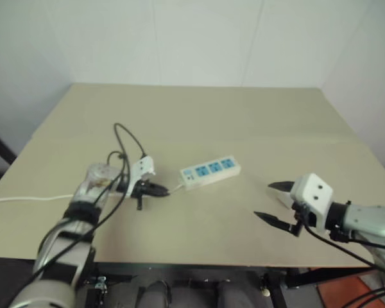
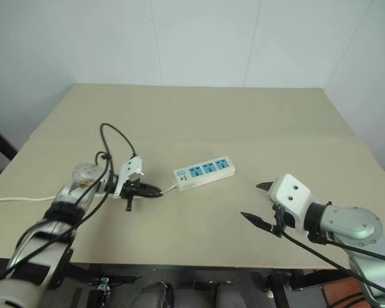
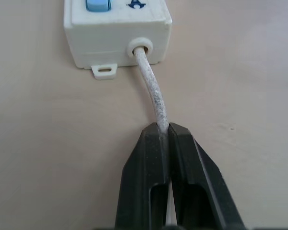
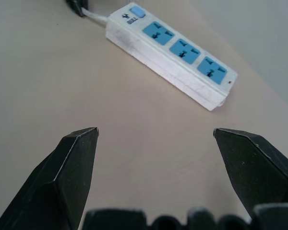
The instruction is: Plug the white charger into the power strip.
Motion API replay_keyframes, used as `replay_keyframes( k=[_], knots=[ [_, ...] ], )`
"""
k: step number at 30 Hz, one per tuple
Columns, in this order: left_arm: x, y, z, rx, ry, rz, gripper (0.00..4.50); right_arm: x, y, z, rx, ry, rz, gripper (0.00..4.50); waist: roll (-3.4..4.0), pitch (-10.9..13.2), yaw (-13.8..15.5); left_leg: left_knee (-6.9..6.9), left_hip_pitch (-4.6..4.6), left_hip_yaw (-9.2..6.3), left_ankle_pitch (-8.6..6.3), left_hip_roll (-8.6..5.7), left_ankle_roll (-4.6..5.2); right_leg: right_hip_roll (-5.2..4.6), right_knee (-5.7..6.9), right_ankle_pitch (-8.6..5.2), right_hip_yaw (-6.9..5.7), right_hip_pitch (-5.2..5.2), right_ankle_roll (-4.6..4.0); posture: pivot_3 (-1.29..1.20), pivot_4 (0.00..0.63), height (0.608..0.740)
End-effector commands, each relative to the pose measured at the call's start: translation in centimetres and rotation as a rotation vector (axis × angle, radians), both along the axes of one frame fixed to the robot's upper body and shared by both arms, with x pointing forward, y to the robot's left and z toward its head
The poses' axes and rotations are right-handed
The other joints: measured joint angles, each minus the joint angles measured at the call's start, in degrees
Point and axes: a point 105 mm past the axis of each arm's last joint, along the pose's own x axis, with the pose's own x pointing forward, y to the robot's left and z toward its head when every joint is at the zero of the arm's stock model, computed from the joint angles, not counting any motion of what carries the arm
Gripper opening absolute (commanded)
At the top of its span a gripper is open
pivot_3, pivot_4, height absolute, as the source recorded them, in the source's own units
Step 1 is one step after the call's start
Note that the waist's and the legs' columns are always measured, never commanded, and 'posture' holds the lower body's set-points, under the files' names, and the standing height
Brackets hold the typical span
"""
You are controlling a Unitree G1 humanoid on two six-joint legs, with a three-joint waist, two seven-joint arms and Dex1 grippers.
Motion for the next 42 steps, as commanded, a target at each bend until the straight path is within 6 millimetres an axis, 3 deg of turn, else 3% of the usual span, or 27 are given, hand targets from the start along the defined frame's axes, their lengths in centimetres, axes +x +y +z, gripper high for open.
replay_keyframes(
  k=[1,7,8,10,18,21,32,42],
  knots=[
    [-1.7,0.3,2.2,-0.046,-0.034,0.022,0.05,0.2,0.2,0.3,-0.008,-0.042,0.005,4.50,0.00,0.00,-0.20,0.00,0.00,0.00,0.00,0.01,0.00,0.00,0.00,0.00,0.00,-0.01,-0.01,0.00,0.150,0.740],
    [-3.6,1.7,1.6,-0.035,-0.076,0.120,0.05,0.5,0.7,-0.3,0.006,-0.031,0.021,4.50,0.00,0.01,-0.01,0.00,0.04,0.01,0.00,0.02,-0.01,-0.01,0.01,-0.02,-0.01,0.02,-0.02,0.00,0.150,0.740],
    [-3.3,1.9,1.5,-0.056,-0.108,0.132,0.49,0.6,0.7,-0.3,0.008,-0.031,0.025,4.50,0.00,0.01,0.07,0.00,0.04,0.02,0.00,0.02,-0.01,-0.01,-0.01,-0.02,-0.01,0.02,-0.02,0.00,0.150,0.740],
    [-3.0,1.9,1.7,-0.112,-0.169,0.137,0.91,0.7,0.8,-0.4,0.004,-0.032,0.028,4.50,-0.01,0.01,0.39,0.00,0.04,0.02,0.00,0.02,-0.01,-0.02,-0.02,-0.03,-0.02,0.01,-0.05,0.00,0.150,0.740],
    [-2.7,1.5,4.7,-0.448,-0.291,0.103,3.57,0.6,0.4,-0.7,-0.001,-0.040,0.013,4.50,-0.01,0.01,1.07,0.00,0.04,0.04,0.00,0.02,-0.01,-0.01,-0.04,-0.02,-0.03,0.01,-0.09,0.00,0.150,0.740],
    [-2.0,1.2,4.3,-0.486,-0.311,0.118,4.48,0.3,0.5,-0.5,-0.001,-0.045,0.016,4.50,-0.01,0.01,1.22,0.01,0.04,0.03,0.00,0.01,-0.01,-0.02,-0.05,-0.02,-0.04,0.04,-0.08,0.00,0.150,0.740],
    [-0.6,-1.7,0.2,-0.457,-0.286,0.084,4.48,-0.4,0.5,0.2,0.019,-0.046,0.011,4.50,-0.02,0.00,1.24,0.02,0.04,0.02,0.00,-0.01,-0.01,-0.01,-0.04,-0.02,-0.03,0.05,-0.08,0.00,0.150,0.740],
    [0.4,-3.6,-1.1,-0.440,-0.310,0.093,4.48,-0.7,0.6,0.3,0.026,-0.052,-0.013,4.50,-0.03,0.00,1.23,0.02,0.04,0.01,0.00,-0.02,-0.01,-0.01,-0.05,-0.02,-0.03,0.06,-0.05,0.00,0.150,0.740]
  ],
)
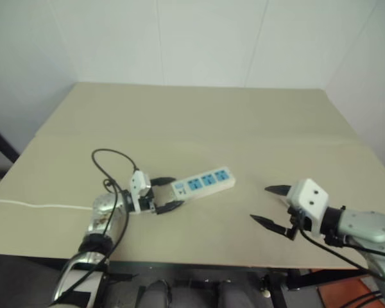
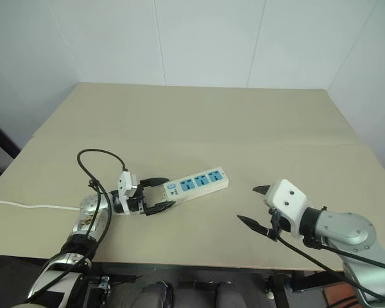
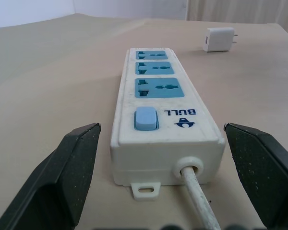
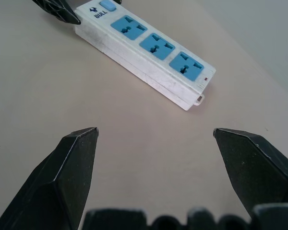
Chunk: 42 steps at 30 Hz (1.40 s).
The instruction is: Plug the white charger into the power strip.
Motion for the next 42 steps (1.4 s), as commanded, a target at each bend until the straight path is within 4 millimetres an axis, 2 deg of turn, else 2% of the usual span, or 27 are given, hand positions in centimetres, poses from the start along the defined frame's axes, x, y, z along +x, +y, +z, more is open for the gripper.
replay_keyframes(
  k=[1,18,21,23,28,31,35,39,42],
  knots=[
    [0.3,-0.9,0.1,0.012,-0.027,-0.008,4.48,-0.3,0.3,1.2,0.005,-0.056,-0.004,4.50,0.00,0.00,0.02,0.00,0.00,0.00,0.00,-0.01,0.00,0.00,0.00,0.00,0.00,0.00,0.00,0.00,0.150,0.740],
    [0.5,-2.0,-0.5,0.021,0.000,-0.039,4.48,0.3,0.3,0.6,-0.019,-0.066,-0.020,4.50,0.00,0.00,0.07,0.00,0.00,0.00,0.00,-0.02,0.00,0.00,-0.02,0.00,0.00,0.02,0.02,0.00,0.150,0.740],
    [0.6,-2.0,-1.0,0.050,0.001,-0.029,3.92,0.3,0.2,0.7,-0.029,-0.070,-0.025,4.50,0.00,-0.01,0.06,0.00,0.00,0.00,0.00,-0.03,0.00,0.00,-0.02,-0.01,0.00,0.02,0.02,0.00,0.150,0.740],
    [0.6,-2.1,-1.1,0.051,0.015,-0.035,3.32,0.2,0.2,0.8,-0.028,-0.073,-0.025,4.50,-0.01,-0.03,0.09,0.00,0.00,0.00,0.00,-0.03,0.00,-0.01,-0.02,-0.01,0.00,0.03,0.02,0.00,0.150,0.740],
    [0.3,-2.3,-1.2,0.091,0.009,-0.067,3.26,0.2,0.0,1.1,-0.055,-0.086,-0.040,4.50,-0.01,-0.05,0.08,0.00,0.04,-0.01,0.00,-0.03,0.00,0.00,-0.02,-0.01,0.00,0.06,0.03,0.00,0.150,0.740],
    [0.1,-2.5,-0.9,0.105,0.000,-0.091,3.26,0.8,-0.4,2.2,-0.060,-0.077,-0.088,4.50,-0.01,-0.05,0.07,0.00,0.03,-0.01,0.00,-0.03,0.00,-0.01,-0.03,-0.01,0.00,0.06,0.03,0.00,0.150,0.740],
    [-0.2,-2.7,-0.8,0.126,-0.009,-0.130,3.26,1.4,-0.1,5.1,-0.168,-0.120,-0.104,4.50,0.02,-0.05,0.03,0.01,0.01,0.01,0.00,-0.04,0.00,-0.03,-0.02,0.02,0.01,0.01,0.03,0.00,0.150,0.740],
    [-0.2,-3.2,-0.7,0.138,-0.017,-0.152,3.26,2.8,-1.5,5.1,-0.338,0.073,-0.217,4.50,0.03,-0.05,0.03,-0.05,-0.06,-0.05,0.00,0.01,0.00,-0.01,-0.12,-0.01,-0.08,0.00,-0.01,0.00,0.150,0.740],
    [-0.2,-3.5,-0.4,0.136,-0.021,-0.179,3.26,4.3,-2.2,5.3,-0.373,0.236,-0.270,4.50,0.04,-0.05,0.04,-0.05,-0.08,-0.02,0.00,0.05,0.00,-0.03,-0.38,0.12,-0.08,-0.01,-0.08,0.00,0.150,0.740]
  ],
)
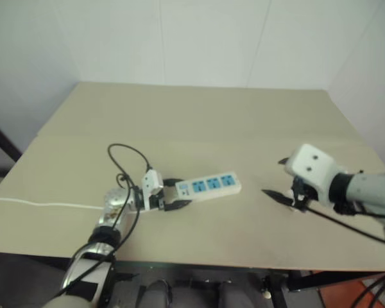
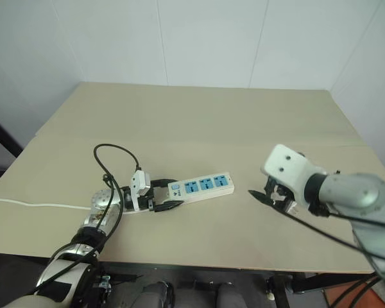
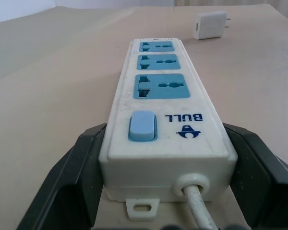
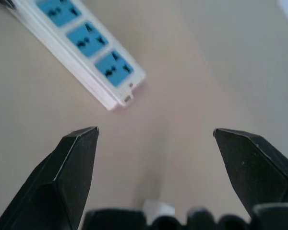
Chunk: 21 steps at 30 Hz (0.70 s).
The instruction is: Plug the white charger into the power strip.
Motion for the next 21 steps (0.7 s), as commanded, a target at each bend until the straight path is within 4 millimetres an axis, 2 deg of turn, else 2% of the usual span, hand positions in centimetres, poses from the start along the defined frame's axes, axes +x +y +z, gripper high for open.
replay_keyframes(
  k=[1,5,10,17,21],
  knots=[
    [-0.4,-0.9,-0.1,0.039,-0.003,-0.073,3.26,1.2,-1.1,-0.5,-0.014,0.161,-0.110,4.50,0.00,0.00,0.07,-0.01,-0.05,-0.02,0.00,0.03,0.00,0.03,-0.11,0.05,-0.04,0.00,-0.02,0.00,0.150,0.740],
    [-0.4,-1.2,0.1,0.050,-0.008,-0.100,3.26,3.8,-1.4,0.1,-0.032,0.243,-0.179,4.50,0.01,0.01,0.06,-0.01,-0.24,0.02,0.00,0.00,0.00,-0.01,-0.19,0.30,-0.01,-0.18,-0.35,0.00,0.150,0.740],
    [-0.4,-1.6,0.4,0.050,-0.010,-0.138,3.26,5.7,-1.8,-1.3,-0.053,0.403,-0.242,4.50,0.02,0.01,0.08,-0.02,-0.51,-0.01,0.00,-0.02,0.01,0.01,-0.13,0.32,-0.04,-0.46,-0.34,0.00,0.150,0.740],
    [-0.3,-1.8,0.7,0.063,-0.015,-0.166,3.26,6.5,-2.8,-3.0,-0.052,0.537,-0.300,4.50,0.03,0.02,0.11,0.07,-0.96,-0.01,0.01,-0.07,0.02,0.00,0.21,0.40,-0.01,-1.07,-0.36,0.00,0.150,0.740],
    [-0.4,-1.8,0.8,0.064,-0.009,-0.187,3.26,6.9,-3.7,-3.9,-0.061,0.558,-0.347,4.50,0.05,0.02,0.02,0.10,-0.95,-0.04,0.01,-0.08,0.02,0.03,0.48,0.38,-0.01,-1.15,-0.37,0.00,0.150,0.740]
  ],
)
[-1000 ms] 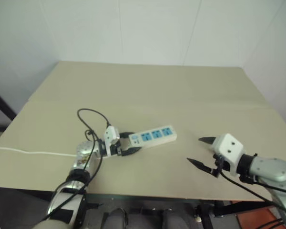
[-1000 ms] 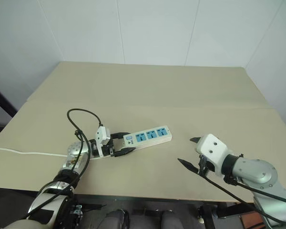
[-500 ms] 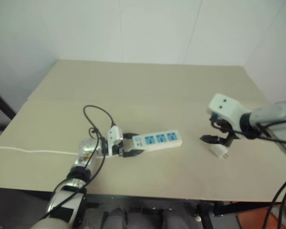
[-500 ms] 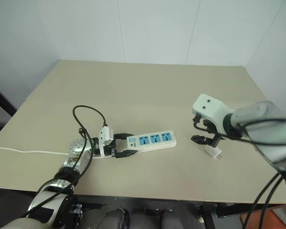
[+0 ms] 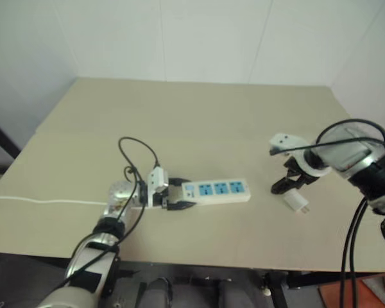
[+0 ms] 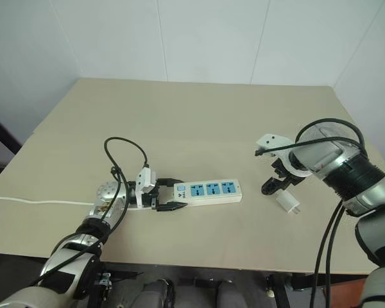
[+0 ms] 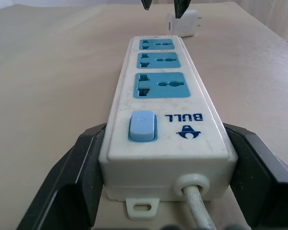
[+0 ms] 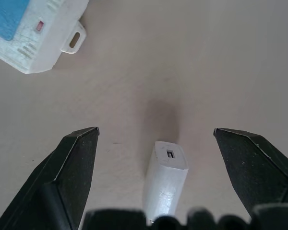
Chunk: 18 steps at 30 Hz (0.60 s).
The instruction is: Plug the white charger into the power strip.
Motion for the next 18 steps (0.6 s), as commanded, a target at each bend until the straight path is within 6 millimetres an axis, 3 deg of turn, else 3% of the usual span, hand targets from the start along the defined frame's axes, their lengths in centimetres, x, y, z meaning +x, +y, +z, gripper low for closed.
replay_keyframes(
  k=[1,10,18],
  knots=[
    [-0.3,-0.6,0.1,0.031,-0.015,-0.058,3.26,0.6,-0.7,0.6,-0.024,-0.029,-0.025,4.50,0.01,0.00,-0.11,0.01,0.00,0.00,0.00,0.00,0.00,0.00,0.01,0.00,0.00,0.00,0.00,0.00,0.150,0.740],
    [-0.4,-0.4,-0.2,0.045,-0.015,-0.061,3.26,0.6,-2.2,-1.1,0.000,0.015,-0.129,4.50,0.02,0.01,-0.10,0.02,0.00,0.01,0.00,-0.01,-0.01,-0.01,0.02,0.00,0.00,0.00,0.00,0.00,0.150,0.740],
    [-0.4,-0.4,-0.4,0.048,-0.018,-0.056,3.26,0.2,-2.1,-2.0,0.008,0.038,-0.135,4.50,0.04,0.01,-0.15,0.02,0.00,0.00,0.00,-0.01,-0.01,0.00,0.05,0.00,0.00,0.00,0.00,0.00,0.150,0.740]
  ],
)
